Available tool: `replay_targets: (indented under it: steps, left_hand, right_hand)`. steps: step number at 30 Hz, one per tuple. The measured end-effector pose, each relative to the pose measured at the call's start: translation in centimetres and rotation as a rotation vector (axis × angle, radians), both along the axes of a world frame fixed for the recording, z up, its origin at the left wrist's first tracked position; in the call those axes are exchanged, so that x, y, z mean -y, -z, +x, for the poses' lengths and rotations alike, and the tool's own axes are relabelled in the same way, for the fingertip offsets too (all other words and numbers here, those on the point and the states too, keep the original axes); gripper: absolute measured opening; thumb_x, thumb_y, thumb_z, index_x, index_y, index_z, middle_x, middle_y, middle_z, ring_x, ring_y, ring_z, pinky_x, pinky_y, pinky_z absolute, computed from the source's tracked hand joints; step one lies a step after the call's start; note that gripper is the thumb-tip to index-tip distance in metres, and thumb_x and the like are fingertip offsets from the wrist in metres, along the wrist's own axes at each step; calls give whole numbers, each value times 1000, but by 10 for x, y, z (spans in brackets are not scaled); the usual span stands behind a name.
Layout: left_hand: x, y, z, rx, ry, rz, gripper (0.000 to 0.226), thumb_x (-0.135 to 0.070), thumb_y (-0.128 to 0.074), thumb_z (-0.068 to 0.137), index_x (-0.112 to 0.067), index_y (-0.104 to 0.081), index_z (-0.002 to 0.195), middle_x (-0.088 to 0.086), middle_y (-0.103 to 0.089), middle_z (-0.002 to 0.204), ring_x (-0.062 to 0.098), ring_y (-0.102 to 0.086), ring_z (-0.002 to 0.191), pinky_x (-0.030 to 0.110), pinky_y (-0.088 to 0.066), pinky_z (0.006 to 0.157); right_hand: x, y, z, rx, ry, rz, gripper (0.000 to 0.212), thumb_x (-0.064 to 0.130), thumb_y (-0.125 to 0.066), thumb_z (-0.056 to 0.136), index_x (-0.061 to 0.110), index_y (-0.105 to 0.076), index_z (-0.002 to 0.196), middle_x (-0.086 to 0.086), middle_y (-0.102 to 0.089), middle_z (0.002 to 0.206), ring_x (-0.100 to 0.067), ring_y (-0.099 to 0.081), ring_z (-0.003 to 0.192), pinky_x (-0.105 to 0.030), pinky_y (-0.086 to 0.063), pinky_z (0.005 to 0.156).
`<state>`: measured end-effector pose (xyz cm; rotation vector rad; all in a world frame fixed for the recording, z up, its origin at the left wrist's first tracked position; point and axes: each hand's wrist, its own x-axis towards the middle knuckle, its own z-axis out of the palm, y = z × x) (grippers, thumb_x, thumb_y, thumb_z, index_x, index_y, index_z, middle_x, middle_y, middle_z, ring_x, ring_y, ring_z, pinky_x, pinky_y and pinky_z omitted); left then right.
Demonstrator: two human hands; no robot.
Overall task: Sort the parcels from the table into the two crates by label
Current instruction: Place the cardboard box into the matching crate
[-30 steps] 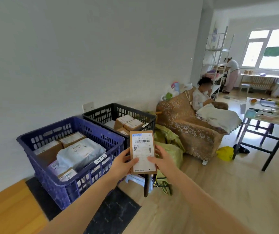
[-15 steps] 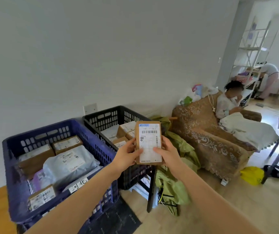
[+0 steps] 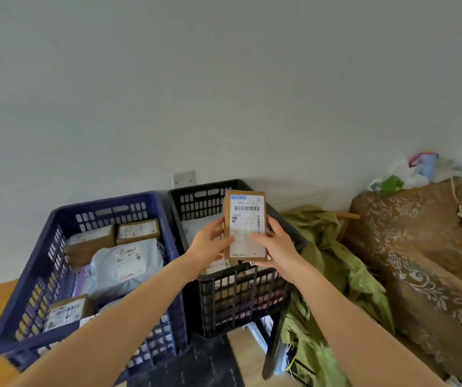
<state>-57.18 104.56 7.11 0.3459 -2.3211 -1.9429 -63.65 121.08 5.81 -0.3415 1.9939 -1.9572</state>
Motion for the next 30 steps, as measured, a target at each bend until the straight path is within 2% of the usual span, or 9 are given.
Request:
replay_targets:
  steps: [4,7,9,13,15,17,19,26,30]
  left_hand:
    - [8,2,-26,-8,-82,-56,63,-14,-60,93,-31,-31,147,-5,-52,137,16,-64,104,39,-56,88]
    - [18,2,-52,-28,-126,-97,65,-11,-61,92,-26,-29,147,0,-50,139,12,-64,98,27,-60,69]
    - [27,3,-71,-34,-136,-62,75,-10,-61,92,-29,-18,151,1,-47,142,15,-64,102,26,-60,67]
    - [49,2,-106,-2,-160,12,89,-10,-58,94,-42,3,150,-2,-64,109,14,-68,89,25,-57,57]
    - [62,1,-126,3,-168,24,93,-10,-58,94,-45,8,149,-4,-66,99,14,-69,85,27,-57,57]
    - [77,0,-146,7,-175,48,94,-10,-59,93,-47,9,148,-1,-67,102,19,-70,88,33,-60,63]
    - [92,0,-164,5,-184,47,93,-10,-60,93,-47,5,148,1,-66,109,21,-70,93,35,-60,64]
    - [127,22,-198,-21,-296,-21,49,-14,-59,94,-26,-36,135,6,-65,113,21,-68,96,31,-60,68]
    - [139,32,-205,-11,-394,-92,29,-18,-60,94,-18,-49,120,2,-64,113,15,-67,95,35,-60,79]
  right_hand:
    - [15,1,-34,-33,-53,-28,58,20,-66,89,38,-39,137,7,-60,124,-12,-61,103,-28,-57,66]
    - [30,4,-62,-78,-48,7,60,20,-65,90,36,-37,140,6,-56,130,-17,-58,113,-37,-58,80]
    - [39,9,-80,-103,-51,48,62,18,-64,91,33,-34,143,3,-53,134,-18,-55,117,-29,-57,77]
    - [58,15,-118,-123,-95,128,66,14,-65,90,30,-34,145,3,-48,139,-18,-50,126,-17,-50,67]
    - [68,12,-140,-156,-123,163,66,15,-67,88,32,-35,144,4,-50,138,-17,-50,126,-20,-53,71]
    - [78,9,-164,-183,-156,199,68,17,-70,86,36,-37,142,4,-53,135,-18,-54,123,-37,-56,86]
    - [90,6,-184,-190,-192,216,69,16,-71,85,37,-38,142,6,-54,132,-19,-56,120,-45,-55,90]
    - [121,14,-231,-223,-213,250,54,8,-65,88,28,-49,135,11,-58,119,-15,-56,118,-41,-56,90]
    - [132,25,-251,-233,-222,274,53,7,-66,87,25,-50,135,10,-58,120,-9,-56,110,-23,-52,78]
